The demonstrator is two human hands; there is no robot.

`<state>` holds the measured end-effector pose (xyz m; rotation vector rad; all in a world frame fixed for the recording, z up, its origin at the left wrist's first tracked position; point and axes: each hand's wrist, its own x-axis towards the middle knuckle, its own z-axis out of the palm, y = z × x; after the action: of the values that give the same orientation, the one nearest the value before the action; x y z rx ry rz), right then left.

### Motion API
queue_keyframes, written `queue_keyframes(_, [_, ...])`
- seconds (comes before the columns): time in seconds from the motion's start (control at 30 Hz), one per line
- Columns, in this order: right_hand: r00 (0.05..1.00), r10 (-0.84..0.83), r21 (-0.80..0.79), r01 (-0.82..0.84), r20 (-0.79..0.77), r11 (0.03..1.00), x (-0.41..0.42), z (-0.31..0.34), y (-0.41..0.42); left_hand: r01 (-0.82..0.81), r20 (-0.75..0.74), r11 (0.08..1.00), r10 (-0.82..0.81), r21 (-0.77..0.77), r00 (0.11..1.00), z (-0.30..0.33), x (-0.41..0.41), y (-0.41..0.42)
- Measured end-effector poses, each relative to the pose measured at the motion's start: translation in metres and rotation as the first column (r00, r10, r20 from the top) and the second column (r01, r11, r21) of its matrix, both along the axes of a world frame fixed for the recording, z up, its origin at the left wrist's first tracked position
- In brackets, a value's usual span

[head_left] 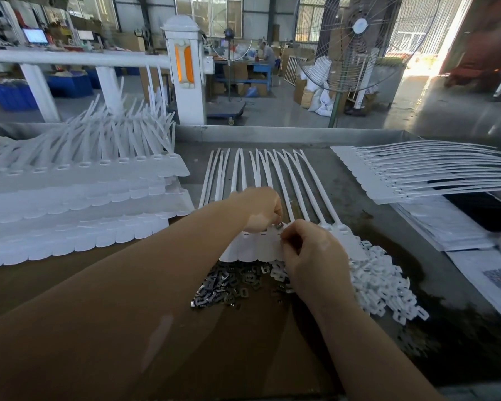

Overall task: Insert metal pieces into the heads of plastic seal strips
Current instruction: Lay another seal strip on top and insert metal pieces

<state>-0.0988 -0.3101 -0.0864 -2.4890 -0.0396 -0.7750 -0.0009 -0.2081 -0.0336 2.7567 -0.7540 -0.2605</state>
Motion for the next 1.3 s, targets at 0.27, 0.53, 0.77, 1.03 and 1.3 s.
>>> queue_keyframes(0.27, [1.000,-0.001,0.022,0.001,-0.004,1.000,-0.001,0.000,0.001,0.117,0.070,0.961,-0.139,0.251,0.988,0.012,0.002,-0.009])
queue_keyframes(0.53, [1.000,0.001,0.011,0.000,-0.020,1.000,-0.001,0.000,0.000,0.151,0.064,0.932,-0.182,0.330,0.981,0.016,0.002,-0.009])
queue_keyframes(0.77, [1.000,0.006,0.015,-0.006,0.005,1.000,-0.001,-0.001,0.001,0.174,0.063,0.928,-0.205,0.329,0.977,0.015,0.002,-0.012])
queue_keyframes(1.03, [1.000,-0.006,0.021,0.006,-0.006,1.000,0.000,-0.001,0.000,0.090,0.046,0.996,-0.090,-0.009,0.995,0.010,-0.002,-0.003])
queue_keyframes(1.3, [1.000,0.003,0.023,-0.003,0.012,1.000,-0.001,0.000,0.001,0.057,-0.009,0.990,-0.058,-0.129,0.998,0.002,-0.010,0.014])
